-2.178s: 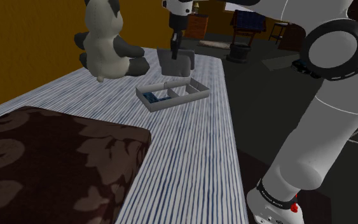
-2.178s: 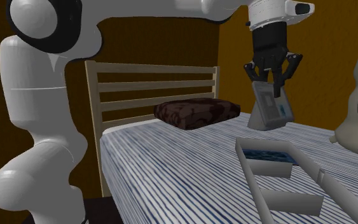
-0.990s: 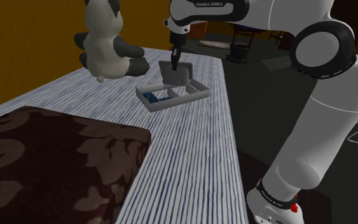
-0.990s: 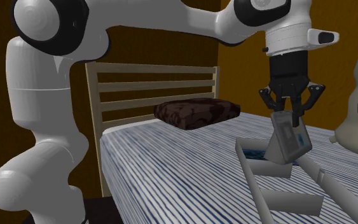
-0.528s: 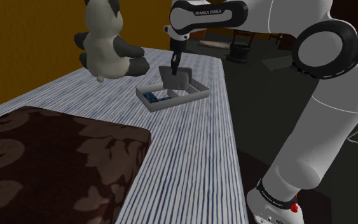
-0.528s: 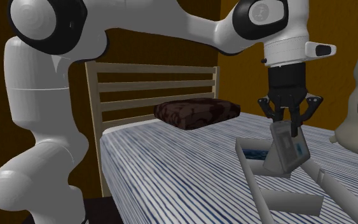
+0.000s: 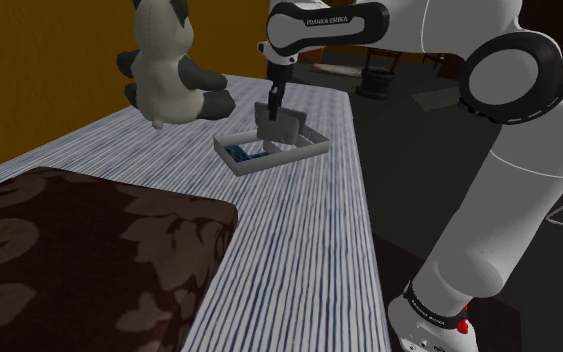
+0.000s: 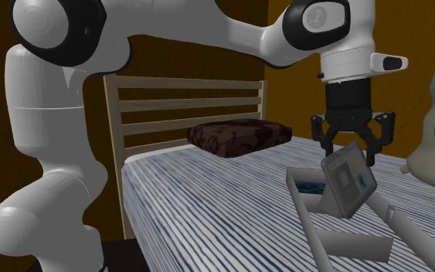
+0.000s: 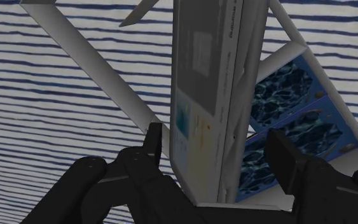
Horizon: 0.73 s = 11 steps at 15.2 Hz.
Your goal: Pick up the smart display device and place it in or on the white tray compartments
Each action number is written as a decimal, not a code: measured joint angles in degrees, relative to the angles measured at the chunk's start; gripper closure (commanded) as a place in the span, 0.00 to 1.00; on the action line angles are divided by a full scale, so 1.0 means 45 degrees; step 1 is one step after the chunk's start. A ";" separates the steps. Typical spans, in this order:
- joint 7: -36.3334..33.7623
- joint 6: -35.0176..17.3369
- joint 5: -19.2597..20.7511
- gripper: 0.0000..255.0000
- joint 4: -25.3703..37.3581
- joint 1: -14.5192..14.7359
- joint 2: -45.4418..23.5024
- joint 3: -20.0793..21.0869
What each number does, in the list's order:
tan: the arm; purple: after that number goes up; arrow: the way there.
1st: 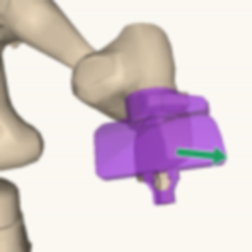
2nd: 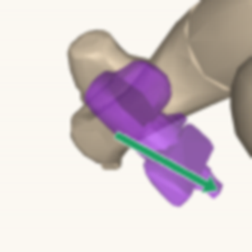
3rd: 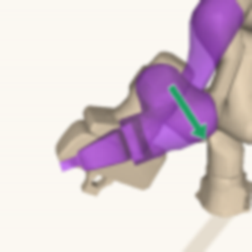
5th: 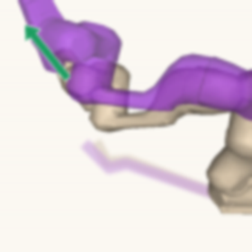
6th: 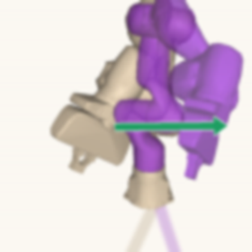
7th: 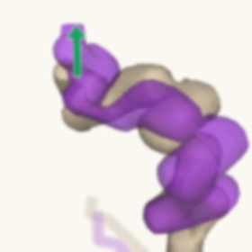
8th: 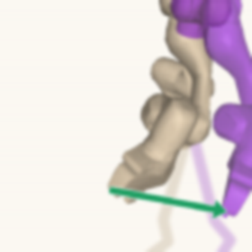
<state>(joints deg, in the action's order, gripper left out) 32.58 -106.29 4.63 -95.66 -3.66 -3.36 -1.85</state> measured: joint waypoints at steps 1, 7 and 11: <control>-0.0001 0.0003 -0.0001 0.00 -0.0003 0.0002 -0.0010 0.0002; -0.0004 0.0886 -0.0007 0.00 0.0803 0.0042 0.0066 0.0037; 0.0003 0.1536 -0.0014 0.00 0.1527 0.0066 -0.0018 0.0058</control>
<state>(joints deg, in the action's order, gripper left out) 32.59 -99.37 4.56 -88.79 -3.36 -3.44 -1.59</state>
